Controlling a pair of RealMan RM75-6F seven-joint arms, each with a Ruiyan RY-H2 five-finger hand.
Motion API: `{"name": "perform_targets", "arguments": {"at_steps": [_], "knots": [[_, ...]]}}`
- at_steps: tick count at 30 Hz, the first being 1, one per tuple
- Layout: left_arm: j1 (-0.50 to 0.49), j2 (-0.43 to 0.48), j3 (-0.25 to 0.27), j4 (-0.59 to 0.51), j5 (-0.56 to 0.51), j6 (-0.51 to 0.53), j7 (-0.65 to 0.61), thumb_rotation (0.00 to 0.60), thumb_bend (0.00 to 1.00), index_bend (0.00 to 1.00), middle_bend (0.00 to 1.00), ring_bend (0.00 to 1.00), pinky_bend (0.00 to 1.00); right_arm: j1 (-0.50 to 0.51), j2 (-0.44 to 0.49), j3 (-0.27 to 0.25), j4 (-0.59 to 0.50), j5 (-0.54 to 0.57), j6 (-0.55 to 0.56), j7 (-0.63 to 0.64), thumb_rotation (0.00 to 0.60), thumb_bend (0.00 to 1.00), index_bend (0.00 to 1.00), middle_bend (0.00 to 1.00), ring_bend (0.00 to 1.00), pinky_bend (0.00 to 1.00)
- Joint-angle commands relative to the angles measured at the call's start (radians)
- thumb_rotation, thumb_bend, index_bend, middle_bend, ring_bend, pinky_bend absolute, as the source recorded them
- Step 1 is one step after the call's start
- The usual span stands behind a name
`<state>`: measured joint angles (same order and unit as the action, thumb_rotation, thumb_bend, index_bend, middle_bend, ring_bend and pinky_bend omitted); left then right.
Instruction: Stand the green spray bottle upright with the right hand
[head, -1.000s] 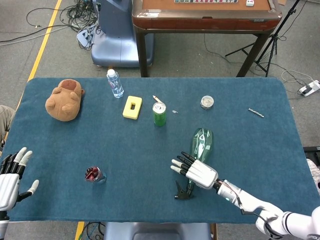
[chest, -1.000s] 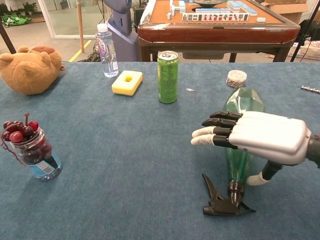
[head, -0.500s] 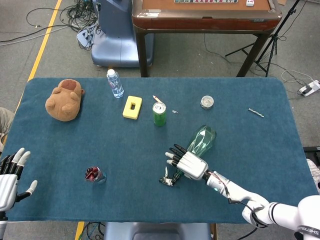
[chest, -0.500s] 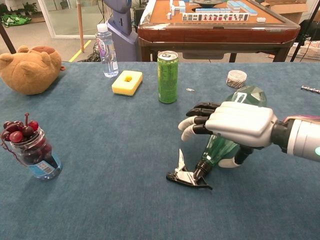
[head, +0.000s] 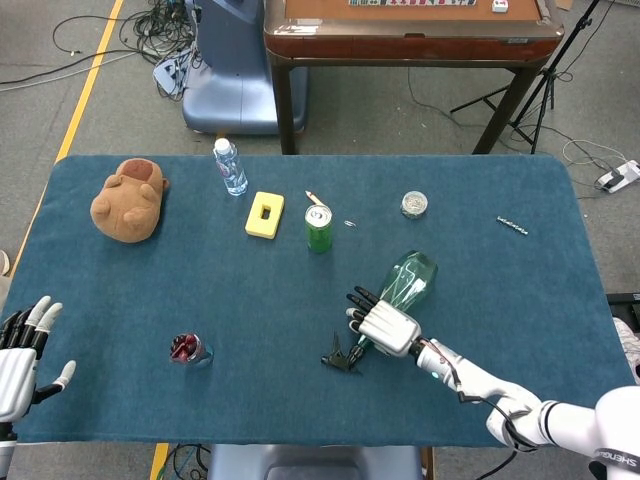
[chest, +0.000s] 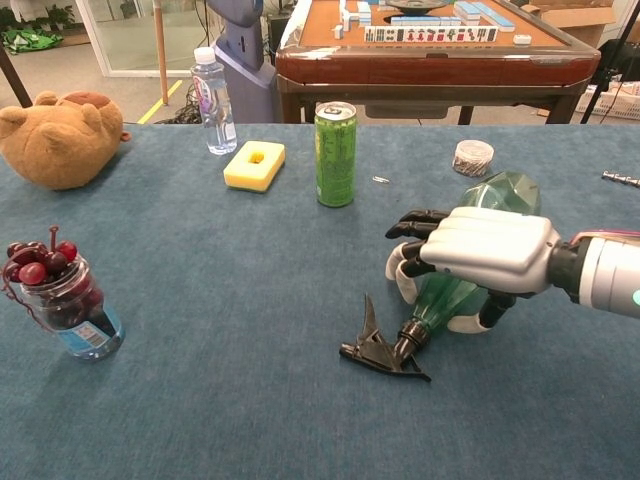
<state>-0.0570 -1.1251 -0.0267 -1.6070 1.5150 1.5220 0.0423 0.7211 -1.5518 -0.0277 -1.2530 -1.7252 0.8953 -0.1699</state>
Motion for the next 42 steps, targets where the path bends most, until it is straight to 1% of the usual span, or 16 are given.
{"name": "perform_targets", "arguments": {"at_steps": [1,5,8,12,15,21,26,29,32,35,38,42], "knots": [[0.001,0.0,-0.001,0.0,-0.001,0.001,-0.001,0.6,0.33,0.0,0.0,0.0,0.0,0.004,-0.003,-0.002,0.005,0.001,0.005,0.006,0.6,0.28,0.53,0.3,0.09,0.0],[0.002,0.002,-0.001,0.0,-0.001,0.003,-0.001,0.6,0.33,0.0,0.0,0.0,0.0,0.005,-0.003,0.0,0.01,-0.002,0.038,0.028,0.6,0.3,0.63,0.37,0.17,0.01],[0.003,0.003,-0.001,-0.002,-0.001,0.004,-0.001,0.6,0.33,0.0,0.0,0.0,0.0,0.0,0.004,0.011,0.003,-0.003,0.087,0.068,0.6,0.32,0.69,0.42,0.24,0.07],[0.003,0.005,-0.001,-0.005,0.003,0.006,0.0,0.6,0.33,0.0,0.0,0.0,0.0,-0.013,0.03,0.038,-0.032,0.014,0.159,0.16,0.6,0.33,0.72,0.47,0.32,0.17],[0.003,0.006,-0.001,-0.008,0.006,0.007,0.001,0.6,0.33,0.0,0.0,0.0,0.0,-0.028,0.057,0.064,-0.07,0.041,0.211,0.252,0.6,0.33,0.74,0.48,0.35,0.21],[0.002,0.007,-0.001,-0.013,0.012,0.009,0.004,0.6,0.33,0.0,0.0,0.0,0.0,-0.069,0.105,0.117,-0.133,0.129,0.277,0.429,0.6,0.34,0.75,0.5,0.37,0.23],[0.003,0.01,0.0,-0.016,0.014,0.011,0.007,0.6,0.33,0.0,0.0,0.0,0.0,-0.106,0.145,0.161,-0.204,0.23,0.282,0.693,0.6,0.34,0.75,0.5,0.37,0.23],[0.003,0.01,0.0,-0.019,0.015,0.011,0.009,0.6,0.33,0.0,0.0,0.0,0.0,-0.12,0.159,0.175,-0.219,0.263,0.27,0.823,0.6,0.33,0.75,0.5,0.37,0.24],[0.002,0.01,0.0,-0.022,0.017,0.011,0.012,0.6,0.33,0.0,0.0,0.0,0.0,-0.13,0.168,0.183,-0.217,0.281,0.252,0.964,0.6,0.33,0.75,0.5,0.37,0.24],[0.002,0.01,0.001,-0.024,0.018,0.01,0.015,0.6,0.33,0.0,0.0,0.0,0.0,-0.139,0.162,0.19,-0.202,0.287,0.248,1.065,0.6,0.33,0.75,0.5,0.37,0.24],[0.002,0.009,0.001,-0.025,0.017,0.008,0.017,0.6,0.33,0.0,0.0,0.0,0.0,-0.143,0.154,0.194,-0.184,0.289,0.236,1.159,0.6,0.33,0.75,0.5,0.37,0.24],[0.003,0.009,0.001,-0.025,0.017,0.01,0.018,0.6,0.33,0.0,0.0,0.0,0.0,-0.145,0.135,0.197,-0.149,0.285,0.23,1.245,0.6,0.33,0.75,0.5,0.37,0.24]]}}
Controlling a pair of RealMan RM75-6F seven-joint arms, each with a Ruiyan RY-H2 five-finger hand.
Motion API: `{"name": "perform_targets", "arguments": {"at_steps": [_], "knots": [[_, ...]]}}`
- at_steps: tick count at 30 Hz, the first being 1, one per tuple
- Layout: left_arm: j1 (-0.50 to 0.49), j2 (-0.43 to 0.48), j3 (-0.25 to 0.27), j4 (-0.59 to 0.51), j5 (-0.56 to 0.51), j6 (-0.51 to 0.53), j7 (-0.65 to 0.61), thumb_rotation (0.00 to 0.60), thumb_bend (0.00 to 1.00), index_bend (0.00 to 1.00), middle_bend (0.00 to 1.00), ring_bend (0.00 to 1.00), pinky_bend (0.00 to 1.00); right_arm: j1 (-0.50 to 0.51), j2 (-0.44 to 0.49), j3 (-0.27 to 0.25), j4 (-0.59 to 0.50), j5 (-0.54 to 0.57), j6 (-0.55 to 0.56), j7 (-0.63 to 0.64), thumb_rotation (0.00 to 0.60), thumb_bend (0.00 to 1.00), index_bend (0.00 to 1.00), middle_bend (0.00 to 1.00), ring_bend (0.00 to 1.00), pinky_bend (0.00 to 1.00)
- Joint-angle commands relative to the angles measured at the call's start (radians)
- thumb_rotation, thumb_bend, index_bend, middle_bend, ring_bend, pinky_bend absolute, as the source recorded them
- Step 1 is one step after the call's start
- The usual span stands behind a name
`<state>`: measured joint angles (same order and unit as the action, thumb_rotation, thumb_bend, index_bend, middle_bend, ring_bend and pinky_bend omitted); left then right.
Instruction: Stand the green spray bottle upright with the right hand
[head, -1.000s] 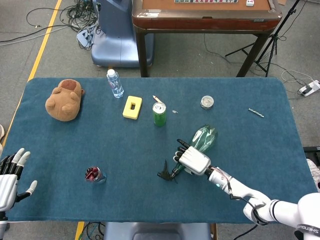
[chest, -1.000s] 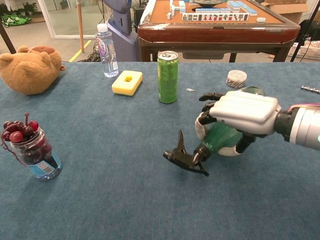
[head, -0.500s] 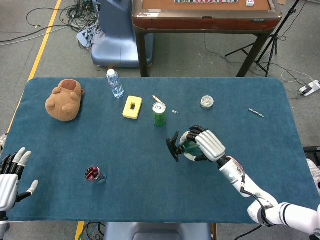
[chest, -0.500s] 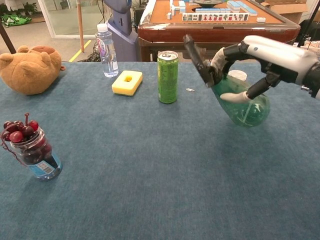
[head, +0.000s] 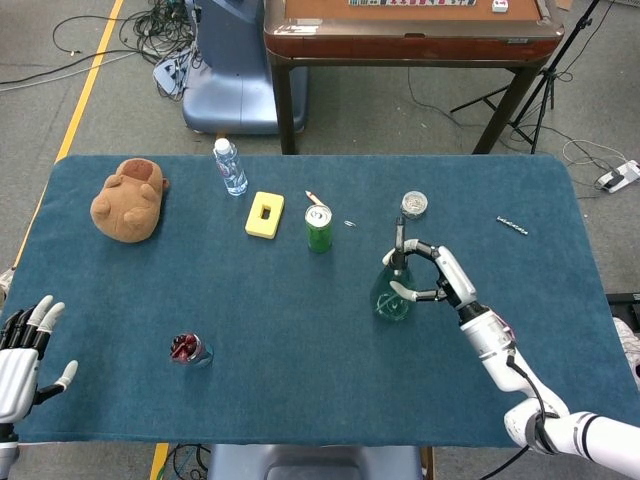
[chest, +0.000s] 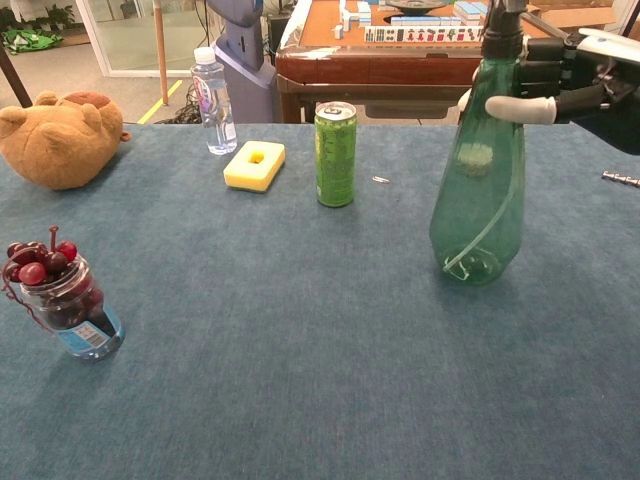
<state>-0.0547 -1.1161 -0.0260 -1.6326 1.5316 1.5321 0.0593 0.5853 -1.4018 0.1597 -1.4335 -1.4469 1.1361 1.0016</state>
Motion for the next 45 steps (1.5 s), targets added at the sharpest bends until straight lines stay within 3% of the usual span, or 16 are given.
{"name": "perform_targets", "arguments": {"at_steps": [1,9,14,18,25,45], "knots": [[0.0,0.0,0.001,0.0,0.0,0.0,0.001,0.6,0.33,0.0,0.0,0.0,0.0,-0.01,-0.023,0.011,0.043,0.006,-0.012,0.093,0.6,0.33,0.75,0.5,0.37,0.24],[0.001,-0.002,0.0,0.003,-0.003,-0.001,0.0,0.6,0.33,0.0,0.0,0.0,0.0,-0.006,-0.061,0.001,0.107,-0.028,-0.015,0.183,0.6,0.3,0.75,0.49,0.37,0.24],[0.002,-0.002,0.0,0.007,-0.006,-0.002,-0.003,0.6,0.33,0.0,0.0,0.0,0.0,-0.003,-0.062,-0.015,0.13,-0.068,-0.004,0.226,0.6,0.17,0.74,0.45,0.36,0.24],[0.001,-0.005,-0.001,0.01,-0.006,-0.004,-0.005,0.6,0.33,0.0,0.0,0.0,0.0,0.002,-0.055,-0.028,0.14,-0.096,0.004,0.227,0.6,0.08,0.65,0.42,0.32,0.24],[0.002,-0.006,0.0,0.013,-0.007,-0.004,-0.007,0.6,0.33,0.0,0.0,0.0,0.0,0.002,-0.045,-0.037,0.131,-0.105,0.015,0.205,0.6,0.06,0.57,0.38,0.28,0.23],[-0.002,-0.007,-0.002,0.013,-0.006,-0.008,-0.004,0.6,0.33,0.0,0.0,0.0,0.0,0.014,-0.008,-0.08,0.123,-0.142,0.009,0.156,0.6,0.0,0.22,0.16,0.09,0.06]]}}
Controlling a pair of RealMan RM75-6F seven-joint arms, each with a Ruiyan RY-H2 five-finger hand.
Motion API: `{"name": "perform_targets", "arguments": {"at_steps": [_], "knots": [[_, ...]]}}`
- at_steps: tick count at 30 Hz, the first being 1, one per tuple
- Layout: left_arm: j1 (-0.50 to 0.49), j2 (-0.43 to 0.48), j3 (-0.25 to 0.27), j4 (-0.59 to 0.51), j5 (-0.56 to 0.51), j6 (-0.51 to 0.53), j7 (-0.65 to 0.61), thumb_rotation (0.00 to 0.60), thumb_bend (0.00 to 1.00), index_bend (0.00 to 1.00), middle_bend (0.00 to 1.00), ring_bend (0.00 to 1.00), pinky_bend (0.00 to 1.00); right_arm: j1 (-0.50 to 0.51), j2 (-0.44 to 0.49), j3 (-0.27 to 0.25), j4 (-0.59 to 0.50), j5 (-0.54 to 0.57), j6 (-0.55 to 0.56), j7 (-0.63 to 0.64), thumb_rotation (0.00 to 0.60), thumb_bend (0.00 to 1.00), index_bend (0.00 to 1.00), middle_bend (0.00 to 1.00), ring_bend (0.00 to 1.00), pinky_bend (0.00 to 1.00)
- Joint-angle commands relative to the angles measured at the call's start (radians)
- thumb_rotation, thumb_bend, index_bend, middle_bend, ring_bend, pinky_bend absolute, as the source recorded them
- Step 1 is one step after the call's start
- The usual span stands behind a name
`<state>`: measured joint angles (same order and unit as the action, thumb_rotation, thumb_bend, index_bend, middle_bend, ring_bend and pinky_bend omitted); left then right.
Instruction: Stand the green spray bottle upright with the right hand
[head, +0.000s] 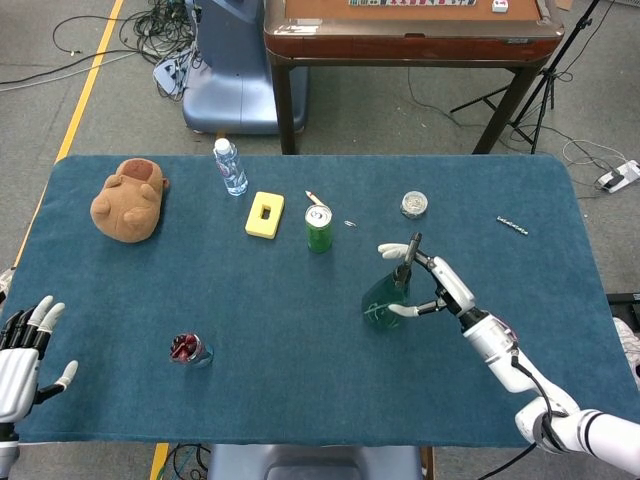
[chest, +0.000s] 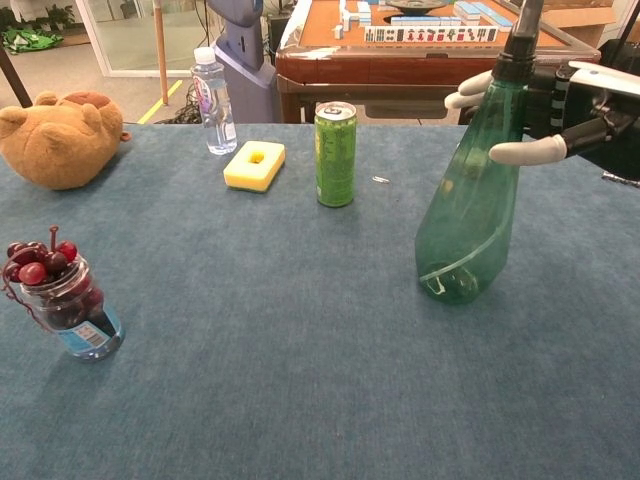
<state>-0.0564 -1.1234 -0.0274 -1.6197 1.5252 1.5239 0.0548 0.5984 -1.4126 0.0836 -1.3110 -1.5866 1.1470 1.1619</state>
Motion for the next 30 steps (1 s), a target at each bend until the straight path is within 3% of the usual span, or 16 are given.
{"name": "perform_targets", "arguments": {"at_steps": [1,11,16,22,30], "knots": [[0.0,0.0,0.0,-0.001,0.001,0.0,0.0,0.6,0.33,0.0,0.0,0.0,0.0,0.001,0.005,-0.007,0.0,-0.003,-0.003,-0.007,0.6,0.0,0.21,0.15,0.08,0.05],[-0.002,0.0,-0.001,-0.001,-0.001,-0.002,0.002,0.6,0.33,0.0,0.0,0.0,0.0,-0.005,0.061,-0.053,-0.021,-0.024,-0.019,-0.042,0.6,0.0,0.07,0.07,0.0,0.0],[-0.004,-0.001,-0.003,0.0,-0.002,-0.004,0.003,0.6,0.33,0.0,0.0,0.0,0.0,-0.029,0.124,-0.078,-0.057,-0.032,-0.006,-0.137,0.6,0.0,0.0,0.03,0.0,0.0],[-0.008,0.0,-0.005,-0.003,-0.001,-0.006,0.006,0.6,0.33,0.0,0.0,0.0,0.0,-0.075,0.231,-0.109,-0.149,-0.013,0.001,-0.364,0.6,0.0,0.0,0.02,0.0,0.0],[-0.015,-0.003,-0.007,-0.006,-0.001,-0.014,0.012,0.6,0.33,0.0,0.0,0.0,0.0,-0.193,0.336,-0.121,-0.3,0.102,0.075,-0.814,0.6,0.08,0.0,0.06,0.0,0.0]]}}
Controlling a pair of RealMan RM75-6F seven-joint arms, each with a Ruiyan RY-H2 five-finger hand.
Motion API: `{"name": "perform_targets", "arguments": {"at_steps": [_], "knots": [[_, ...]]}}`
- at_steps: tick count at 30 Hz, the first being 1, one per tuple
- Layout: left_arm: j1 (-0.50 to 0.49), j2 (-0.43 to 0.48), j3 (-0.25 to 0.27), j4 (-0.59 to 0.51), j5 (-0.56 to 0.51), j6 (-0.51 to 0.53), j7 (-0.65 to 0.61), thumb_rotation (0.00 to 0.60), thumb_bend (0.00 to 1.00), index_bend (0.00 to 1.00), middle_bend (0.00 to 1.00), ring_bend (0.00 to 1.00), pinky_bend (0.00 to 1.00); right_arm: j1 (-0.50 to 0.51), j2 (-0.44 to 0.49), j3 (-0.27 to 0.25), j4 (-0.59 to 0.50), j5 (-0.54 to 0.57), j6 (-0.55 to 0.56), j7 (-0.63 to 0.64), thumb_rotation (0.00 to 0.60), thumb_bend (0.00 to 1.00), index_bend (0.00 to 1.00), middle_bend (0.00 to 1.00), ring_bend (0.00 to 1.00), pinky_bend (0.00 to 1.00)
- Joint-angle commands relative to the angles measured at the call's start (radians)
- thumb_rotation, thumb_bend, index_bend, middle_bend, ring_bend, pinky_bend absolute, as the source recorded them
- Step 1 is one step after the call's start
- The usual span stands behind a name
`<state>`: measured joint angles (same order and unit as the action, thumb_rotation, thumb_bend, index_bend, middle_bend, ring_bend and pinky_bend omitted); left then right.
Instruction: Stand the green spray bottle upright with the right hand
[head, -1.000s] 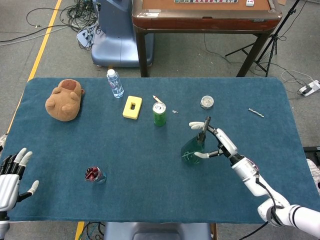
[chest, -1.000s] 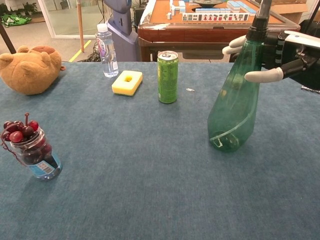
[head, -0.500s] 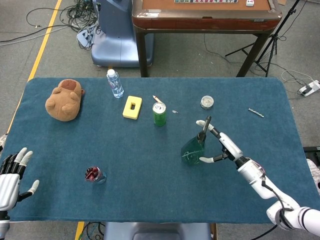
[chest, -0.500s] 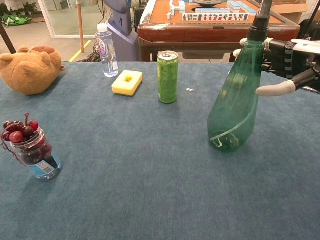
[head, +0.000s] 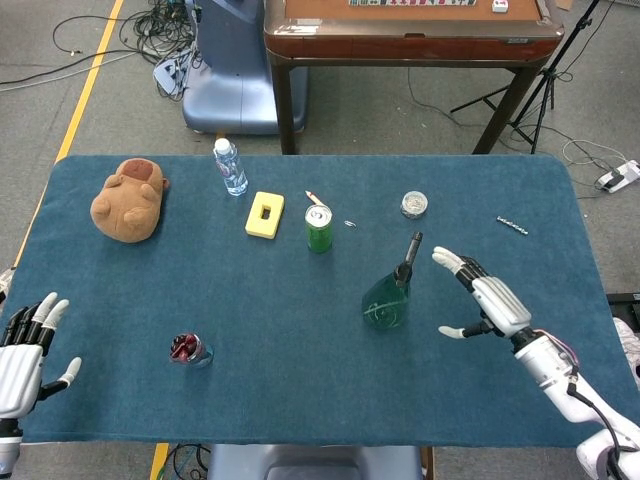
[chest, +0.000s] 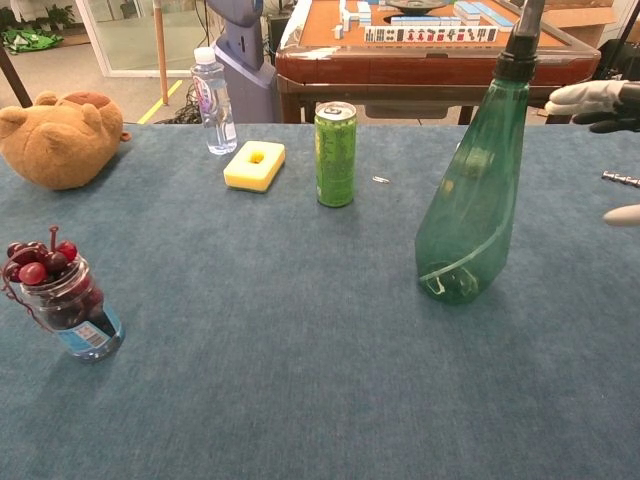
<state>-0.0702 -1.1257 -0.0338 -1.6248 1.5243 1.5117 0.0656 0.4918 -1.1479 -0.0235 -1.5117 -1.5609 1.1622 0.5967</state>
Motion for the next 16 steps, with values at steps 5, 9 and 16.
{"name": "perform_targets", "arguments": {"at_steps": [5,9,16], "knots": [[-0.01,-0.003,-0.002,-0.004,0.004,-0.01,0.006,0.6,0.33,0.0,0.0,0.0,0.0,-0.179,0.076,-0.016,-0.144,0.119,0.172,-0.452,0.6,0.08,0.0,0.07,0.0,0.0],[-0.016,-0.005,-0.003,-0.005,0.007,-0.015,0.01,0.6,0.33,0.0,0.0,0.0,0.0,-0.242,0.079,-0.028,-0.161,0.107,0.251,-0.525,0.6,0.08,0.0,0.07,0.0,0.0],[-0.027,-0.014,-0.003,-0.008,0.012,-0.025,0.018,0.6,0.33,0.0,0.0,0.0,0.0,-0.327,0.073,-0.05,-0.182,0.066,0.341,-0.572,0.6,0.08,0.0,0.07,0.0,0.0]]}}
